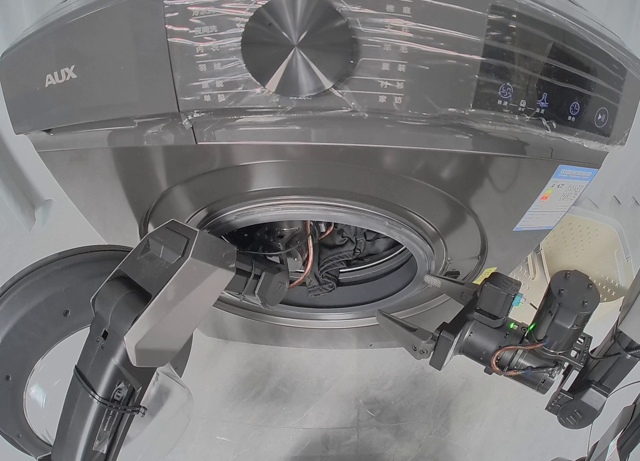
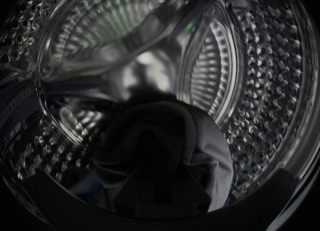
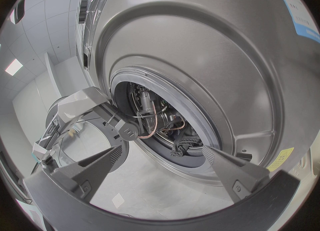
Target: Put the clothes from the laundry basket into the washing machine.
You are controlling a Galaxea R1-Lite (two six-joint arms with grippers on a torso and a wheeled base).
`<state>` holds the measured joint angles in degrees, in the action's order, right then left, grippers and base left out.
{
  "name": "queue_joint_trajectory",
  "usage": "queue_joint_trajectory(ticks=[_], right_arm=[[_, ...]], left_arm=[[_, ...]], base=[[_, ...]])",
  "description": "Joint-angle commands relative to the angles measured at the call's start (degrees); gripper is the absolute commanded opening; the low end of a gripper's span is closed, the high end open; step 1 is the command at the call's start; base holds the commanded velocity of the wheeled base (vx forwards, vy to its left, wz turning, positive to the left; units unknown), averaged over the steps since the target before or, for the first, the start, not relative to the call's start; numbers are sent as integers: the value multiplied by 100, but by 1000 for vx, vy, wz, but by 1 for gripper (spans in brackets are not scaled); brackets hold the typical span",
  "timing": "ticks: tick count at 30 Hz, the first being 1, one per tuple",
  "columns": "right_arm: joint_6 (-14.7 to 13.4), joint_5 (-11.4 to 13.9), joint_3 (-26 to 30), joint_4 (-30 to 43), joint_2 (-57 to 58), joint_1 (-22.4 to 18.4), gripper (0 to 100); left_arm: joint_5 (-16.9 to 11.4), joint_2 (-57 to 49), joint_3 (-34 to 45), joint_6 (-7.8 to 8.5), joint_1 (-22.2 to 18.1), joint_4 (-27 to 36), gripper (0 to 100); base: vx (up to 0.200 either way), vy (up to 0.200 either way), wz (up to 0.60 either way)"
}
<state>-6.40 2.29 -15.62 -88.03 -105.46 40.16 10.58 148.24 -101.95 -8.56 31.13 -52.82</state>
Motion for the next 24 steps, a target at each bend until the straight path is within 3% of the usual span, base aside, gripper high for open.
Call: queue_joint_trajectory(ticks=[1, 9, 10, 12, 15, 24], right_arm=[[-2, -1, -3, -4, -27, 10, 100], [-2, -1, -3, -4, -36, 19, 100], [-2, -1, -3, -4, -36, 19, 100], [-2, -1, -3, -4, -36, 19, 100], [-2, -1, -3, -4, -36, 10, 100], [-2, -1, -3, -4, -71, 19, 100]], left_arm=[[111, 197, -651, -41, -178, -26, 0], [181, 249, -651, -102, -178, -44, 0], [181, 249, -572, -102, -160, -26, 100], [181, 197, -405, -120, -134, 0, 100], [164, -260, 457, -111, -90, 220, 100], [-241, -1183, 2276, -67, 262, 773, 100]], base=[[0, 0, 0], [0, 0, 0], [0, 0, 0], [0, 0, 0], [0, 0, 0], [0, 0, 0]])
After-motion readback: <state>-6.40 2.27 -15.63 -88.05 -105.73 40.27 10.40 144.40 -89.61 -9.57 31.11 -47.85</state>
